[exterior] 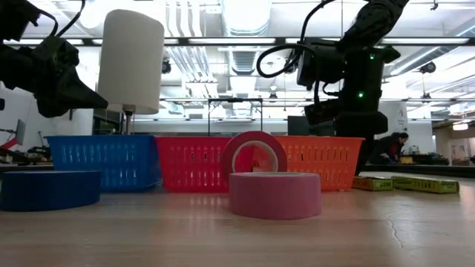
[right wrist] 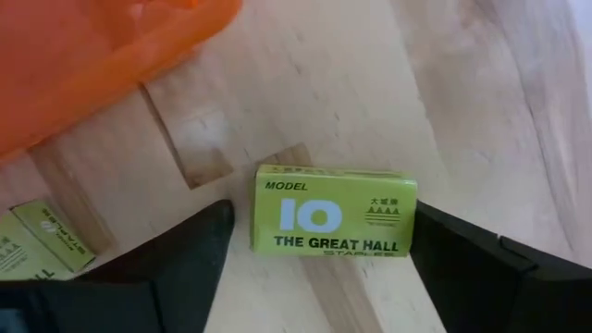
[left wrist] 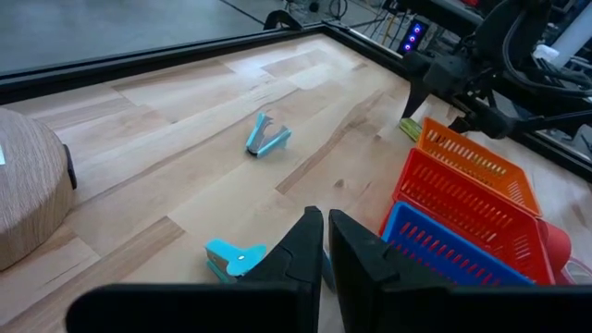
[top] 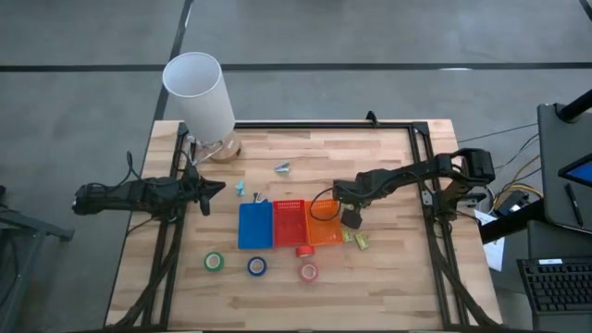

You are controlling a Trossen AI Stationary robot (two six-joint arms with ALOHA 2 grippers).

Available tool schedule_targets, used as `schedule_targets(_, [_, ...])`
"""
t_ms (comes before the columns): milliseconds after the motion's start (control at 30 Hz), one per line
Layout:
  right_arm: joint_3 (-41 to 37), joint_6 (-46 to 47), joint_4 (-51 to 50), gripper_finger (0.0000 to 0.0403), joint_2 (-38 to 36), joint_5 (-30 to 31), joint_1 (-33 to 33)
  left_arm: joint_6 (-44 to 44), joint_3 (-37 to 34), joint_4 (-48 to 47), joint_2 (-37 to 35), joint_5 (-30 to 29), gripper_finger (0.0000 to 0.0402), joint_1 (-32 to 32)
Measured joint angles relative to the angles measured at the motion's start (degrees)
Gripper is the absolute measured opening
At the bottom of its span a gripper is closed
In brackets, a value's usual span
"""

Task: Pick and place Stapler, Stapler remover, tape
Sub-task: Put the top green staple box into the red bin

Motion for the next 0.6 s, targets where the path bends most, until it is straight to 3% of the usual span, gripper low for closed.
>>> schedule_targets(300, [-0.2, 0.4, 0.4, 0.0223, -1.1, 0.3, 0.0, 0.0, 0.0, -0.2, 0.0, 0.0, 0.0026, 0.0])
schedule_targets(600, [-0.1, 4.4, -1.3, 0.0232, -4.5, 0.8, -0.1, 0.0, 0.0, -0.2, 0.0, 0.0, 0.0026, 0.0])
